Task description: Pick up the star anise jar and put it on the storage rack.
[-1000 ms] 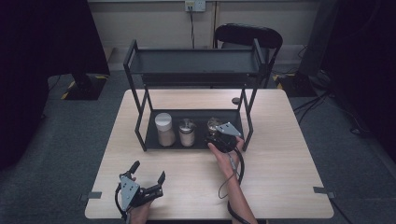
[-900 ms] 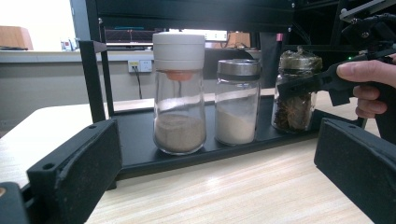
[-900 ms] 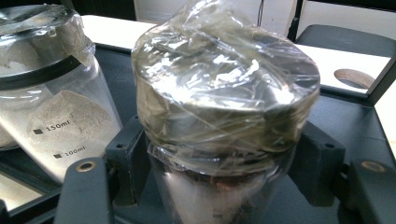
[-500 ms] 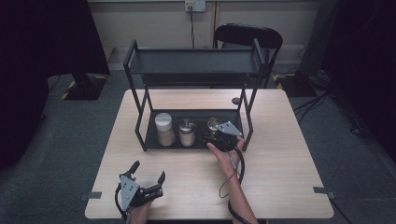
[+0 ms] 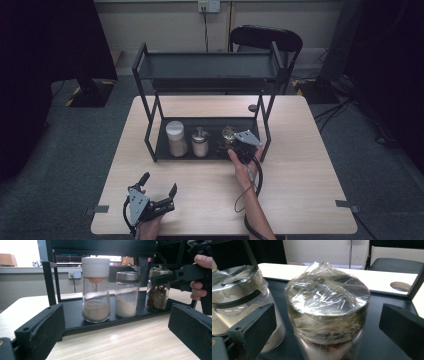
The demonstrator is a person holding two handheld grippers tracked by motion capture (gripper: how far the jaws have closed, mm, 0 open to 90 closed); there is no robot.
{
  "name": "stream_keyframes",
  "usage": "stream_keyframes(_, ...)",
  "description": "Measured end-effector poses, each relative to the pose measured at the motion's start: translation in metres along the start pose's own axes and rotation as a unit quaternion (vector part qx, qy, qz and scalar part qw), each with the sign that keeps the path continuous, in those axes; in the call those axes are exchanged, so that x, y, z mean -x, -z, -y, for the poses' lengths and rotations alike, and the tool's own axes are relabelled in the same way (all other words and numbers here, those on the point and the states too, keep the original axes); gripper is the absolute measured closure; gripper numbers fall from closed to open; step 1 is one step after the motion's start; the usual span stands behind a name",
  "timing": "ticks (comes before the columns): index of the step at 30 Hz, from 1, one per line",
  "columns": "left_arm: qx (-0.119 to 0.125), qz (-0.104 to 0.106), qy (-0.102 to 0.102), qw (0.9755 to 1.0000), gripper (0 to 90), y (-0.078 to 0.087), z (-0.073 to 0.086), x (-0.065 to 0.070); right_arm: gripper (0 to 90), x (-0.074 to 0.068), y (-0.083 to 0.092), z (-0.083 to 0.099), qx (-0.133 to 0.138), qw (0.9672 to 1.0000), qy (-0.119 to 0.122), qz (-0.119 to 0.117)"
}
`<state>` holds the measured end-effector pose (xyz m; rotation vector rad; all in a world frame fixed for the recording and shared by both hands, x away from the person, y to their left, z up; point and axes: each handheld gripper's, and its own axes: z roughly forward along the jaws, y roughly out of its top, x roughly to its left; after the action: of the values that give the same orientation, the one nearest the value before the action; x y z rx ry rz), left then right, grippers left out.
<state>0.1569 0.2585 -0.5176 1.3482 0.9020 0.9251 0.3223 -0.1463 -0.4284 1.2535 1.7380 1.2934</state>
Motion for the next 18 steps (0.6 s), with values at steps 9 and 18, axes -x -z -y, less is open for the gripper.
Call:
stream_keyframes(9, -0.001, 0.0, 0.001, 1.0, 0.2, -0.0003, -0.0002, -0.0003, 0.4, 0.0025, 0.0058, -0.0004, 0.007, 0.9999, -0.009, 0.004)
stream_keyframes(18, 0.0, -0.001, 0.0, 1.0, 0.2, -0.0003, -0.0001, 0.0004, 0.4, 0.0048, 0.0082, 0.001, 0.014, 0.9998, -0.015, -0.005)
